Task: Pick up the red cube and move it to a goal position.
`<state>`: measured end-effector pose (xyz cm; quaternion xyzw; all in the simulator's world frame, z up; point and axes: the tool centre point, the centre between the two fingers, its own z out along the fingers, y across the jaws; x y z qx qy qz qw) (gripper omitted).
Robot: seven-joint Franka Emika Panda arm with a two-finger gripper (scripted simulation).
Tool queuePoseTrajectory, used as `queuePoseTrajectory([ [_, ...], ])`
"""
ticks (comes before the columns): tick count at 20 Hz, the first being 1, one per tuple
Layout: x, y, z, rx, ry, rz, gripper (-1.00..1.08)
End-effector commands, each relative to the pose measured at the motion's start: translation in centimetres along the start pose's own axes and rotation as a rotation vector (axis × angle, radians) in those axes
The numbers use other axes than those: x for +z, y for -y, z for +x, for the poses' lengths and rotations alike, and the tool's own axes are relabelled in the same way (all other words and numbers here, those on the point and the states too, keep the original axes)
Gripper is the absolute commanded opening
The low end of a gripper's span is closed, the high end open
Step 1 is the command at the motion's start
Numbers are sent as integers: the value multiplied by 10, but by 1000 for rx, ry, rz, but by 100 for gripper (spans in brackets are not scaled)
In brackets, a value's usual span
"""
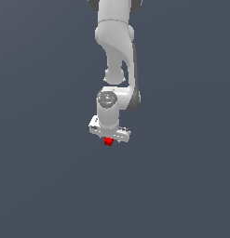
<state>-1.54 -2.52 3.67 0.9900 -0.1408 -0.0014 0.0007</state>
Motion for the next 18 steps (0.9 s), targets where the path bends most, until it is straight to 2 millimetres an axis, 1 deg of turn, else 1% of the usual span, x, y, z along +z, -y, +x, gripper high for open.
queuePoseTrajectory([
  [1, 10, -3, 1, 22, -2, 0, 100],
  [6, 17, -6, 2, 37, -3, 1, 100],
  [7, 17, -6, 2, 37, -3, 1, -100],
  [18, 16, -5, 2, 36, -3, 1, -100],
])
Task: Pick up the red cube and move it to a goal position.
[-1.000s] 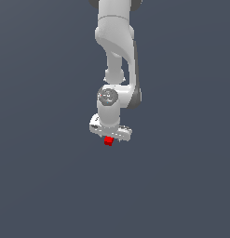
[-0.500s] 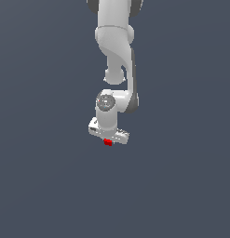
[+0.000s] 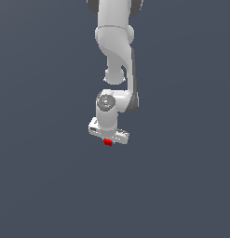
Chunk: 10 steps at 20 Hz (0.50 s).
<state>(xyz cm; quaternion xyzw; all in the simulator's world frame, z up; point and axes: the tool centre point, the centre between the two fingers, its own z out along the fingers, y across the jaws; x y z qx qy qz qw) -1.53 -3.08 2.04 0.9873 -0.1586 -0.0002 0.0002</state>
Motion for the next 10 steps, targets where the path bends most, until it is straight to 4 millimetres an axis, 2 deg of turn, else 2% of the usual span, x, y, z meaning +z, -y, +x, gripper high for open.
queuePoseTrajectory([
  [1, -1, 0, 0, 0, 0, 0, -100],
  [6, -12, -2, -1, 0, 0, 0, -100],
  [10, -31, -5, -3, 0, 0, 0, -100],
])
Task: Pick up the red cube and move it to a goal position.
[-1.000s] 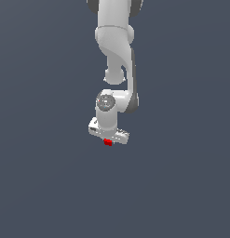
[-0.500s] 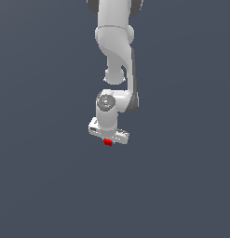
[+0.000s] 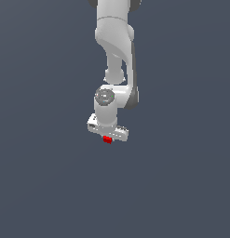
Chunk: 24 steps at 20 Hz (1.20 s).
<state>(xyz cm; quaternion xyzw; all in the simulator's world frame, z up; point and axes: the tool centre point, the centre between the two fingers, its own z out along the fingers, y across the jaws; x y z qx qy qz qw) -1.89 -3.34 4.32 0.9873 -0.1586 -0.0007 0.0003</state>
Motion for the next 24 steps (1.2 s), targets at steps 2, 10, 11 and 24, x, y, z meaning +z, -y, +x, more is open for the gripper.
queuePoseTrajectory([
  [2, -21, -3, -1, 0, -1, 1, -100],
  [10, -93, -15, -8, 1, -1, 1, -100],
  [11, -105, -17, -9, 1, -1, 1, -100],
  [24, -257, -41, -20, 2, -1, 1, -100],
])
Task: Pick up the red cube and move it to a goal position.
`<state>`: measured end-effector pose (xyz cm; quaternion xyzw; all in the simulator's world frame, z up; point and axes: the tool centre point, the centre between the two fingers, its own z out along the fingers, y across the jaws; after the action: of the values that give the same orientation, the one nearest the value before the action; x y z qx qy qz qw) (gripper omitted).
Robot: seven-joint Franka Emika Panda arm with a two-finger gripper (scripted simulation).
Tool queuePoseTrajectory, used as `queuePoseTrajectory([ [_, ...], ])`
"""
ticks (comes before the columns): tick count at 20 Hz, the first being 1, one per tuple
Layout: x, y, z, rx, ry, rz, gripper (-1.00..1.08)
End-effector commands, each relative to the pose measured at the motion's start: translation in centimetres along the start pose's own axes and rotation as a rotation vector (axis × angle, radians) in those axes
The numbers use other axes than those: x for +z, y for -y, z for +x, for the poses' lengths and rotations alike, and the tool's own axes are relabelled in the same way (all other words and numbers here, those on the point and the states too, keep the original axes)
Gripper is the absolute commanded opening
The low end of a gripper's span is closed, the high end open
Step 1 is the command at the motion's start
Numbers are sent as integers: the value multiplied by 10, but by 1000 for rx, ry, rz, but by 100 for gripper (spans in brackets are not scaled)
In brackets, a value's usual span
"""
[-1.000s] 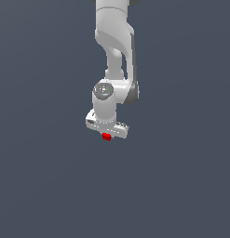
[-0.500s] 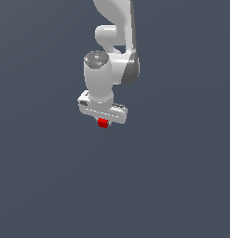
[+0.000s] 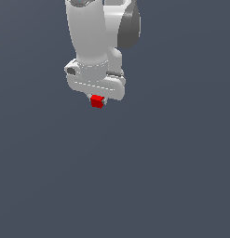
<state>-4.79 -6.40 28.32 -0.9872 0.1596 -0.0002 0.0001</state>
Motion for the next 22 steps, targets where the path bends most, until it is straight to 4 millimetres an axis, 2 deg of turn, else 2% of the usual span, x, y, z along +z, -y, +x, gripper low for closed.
queuePoseTrajectory([
  [1, -28, -4, -2, 0, 0, 0, -100],
  [7, -90, -14, -5, 0, 0, 0, -100],
  [12, -127, -18, -6, -1, 0, 0, -100],
  [17, -150, -21, -6, -1, 0, 0, -100],
  [22, -160, -22, -5, -1, 0, 0, -100],
])
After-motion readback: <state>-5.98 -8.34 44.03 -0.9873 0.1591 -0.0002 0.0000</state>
